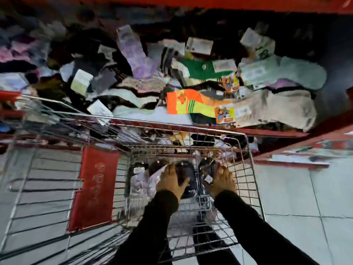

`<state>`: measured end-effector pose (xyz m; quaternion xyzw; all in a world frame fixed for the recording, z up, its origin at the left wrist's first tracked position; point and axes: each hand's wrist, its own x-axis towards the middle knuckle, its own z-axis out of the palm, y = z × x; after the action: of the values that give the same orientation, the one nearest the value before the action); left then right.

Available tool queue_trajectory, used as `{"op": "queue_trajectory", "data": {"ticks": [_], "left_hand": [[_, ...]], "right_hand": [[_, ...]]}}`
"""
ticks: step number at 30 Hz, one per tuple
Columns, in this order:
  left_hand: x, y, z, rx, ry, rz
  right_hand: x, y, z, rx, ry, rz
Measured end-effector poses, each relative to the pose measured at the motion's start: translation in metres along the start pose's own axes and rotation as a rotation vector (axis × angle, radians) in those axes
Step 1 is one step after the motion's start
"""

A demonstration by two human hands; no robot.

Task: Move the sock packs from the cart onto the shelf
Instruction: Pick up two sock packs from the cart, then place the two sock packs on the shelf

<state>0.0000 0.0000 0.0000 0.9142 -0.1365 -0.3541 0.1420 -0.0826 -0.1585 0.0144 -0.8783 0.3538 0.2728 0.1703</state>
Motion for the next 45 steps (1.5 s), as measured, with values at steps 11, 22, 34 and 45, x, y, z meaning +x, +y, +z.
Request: {"op": "queue_trajectory", "data": {"ticks": [11, 22, 34, 45], "left_hand": [[0.056, 0.013, 0.085, -0.187, -0.063, -0.39], [0.052, 0.019, 0.061, -0.316, -0.012, -0.415], [-0.05, 0.017, -0.078, -0.439, 0.269, -0.151], [-0.122, 0.047, -0.226, -0.477, 0.698, 0.275]], "right_hand": [[0.052, 0.007, 0.062, 0.002, 0.01, 0.077], [0.048, 0.01, 0.046, 0.174, 0.003, 0.079], [-0.068, -0.032, -0.057, 0.476, 0.275, 0.096], [-0.139, -0.086, -0.178, 0.726, 0.767, -0.191]]}}
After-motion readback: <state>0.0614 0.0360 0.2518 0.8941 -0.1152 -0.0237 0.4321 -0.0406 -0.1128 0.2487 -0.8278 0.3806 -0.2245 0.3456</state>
